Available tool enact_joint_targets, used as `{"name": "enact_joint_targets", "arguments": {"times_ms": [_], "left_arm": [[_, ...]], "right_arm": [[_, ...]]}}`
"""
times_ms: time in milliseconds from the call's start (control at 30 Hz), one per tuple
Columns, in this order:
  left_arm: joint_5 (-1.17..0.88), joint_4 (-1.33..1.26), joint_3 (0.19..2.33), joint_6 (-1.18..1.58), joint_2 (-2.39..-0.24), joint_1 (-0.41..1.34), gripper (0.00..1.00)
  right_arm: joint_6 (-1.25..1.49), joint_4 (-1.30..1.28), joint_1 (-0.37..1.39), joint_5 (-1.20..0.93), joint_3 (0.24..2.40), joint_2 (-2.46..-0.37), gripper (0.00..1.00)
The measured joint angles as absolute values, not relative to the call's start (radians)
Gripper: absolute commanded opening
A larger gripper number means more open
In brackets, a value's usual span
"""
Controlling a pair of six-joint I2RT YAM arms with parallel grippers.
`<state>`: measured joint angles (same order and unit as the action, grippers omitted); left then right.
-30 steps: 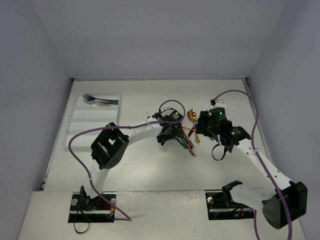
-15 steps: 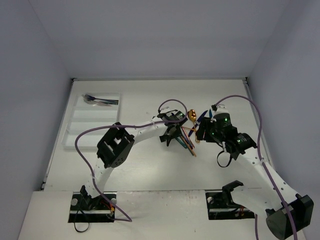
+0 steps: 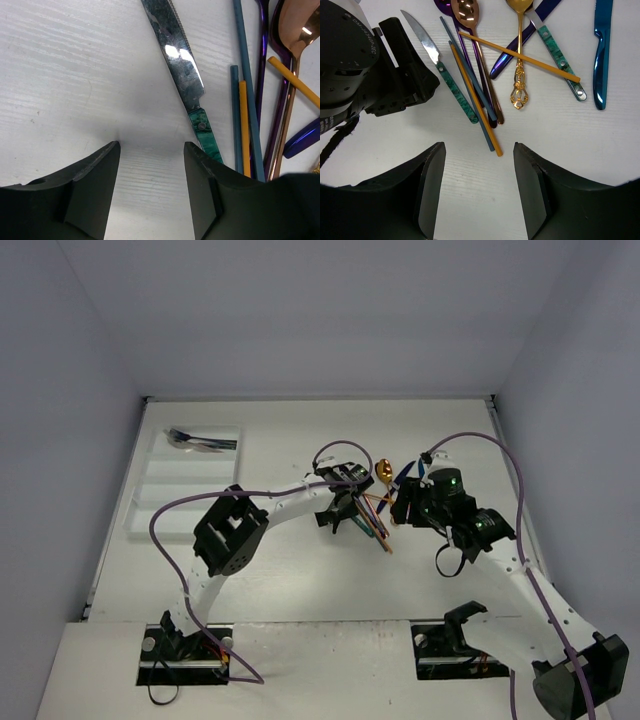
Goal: Sort the eating utensils into containers
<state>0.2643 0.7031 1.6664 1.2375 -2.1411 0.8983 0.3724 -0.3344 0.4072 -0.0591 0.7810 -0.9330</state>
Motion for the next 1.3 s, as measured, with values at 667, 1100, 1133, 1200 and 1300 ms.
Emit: {"name": "enact_joint_targets", "arguments": {"times_ms": [667, 1100, 1133, 1200, 1300], "left_arm": [[0.370, 0.760, 1.551, 1.244, -1.978, 0.869, 0.50], [0.414, 0.761, 1.379, 0.990, -1.535, 0.666, 0.51], [0.406, 0.757, 1.365, 0.975, -1.522, 0.662, 0.51], [0.388, 0.754, 1.329, 0.950, -1.500, 0.654, 0.51], [0.360, 0.748, 1.286, 0.918, -1.473, 0.627, 0.51]], "right_arm": [[0.356, -0.331, 0.484, -0.130, 0.818, -1.189, 0.51], [0.277, -0.277, 0.591, -0.127, 1.088, -1.638, 0.50], [0.272, -0.276, 0.591, -0.127, 1.098, -1.665, 0.50], [0.262, -0.270, 0.592, -0.126, 1.125, -1.715, 0.50], [0.252, -0.260, 0.596, -0.123, 1.153, -1.776, 0.49]]}}
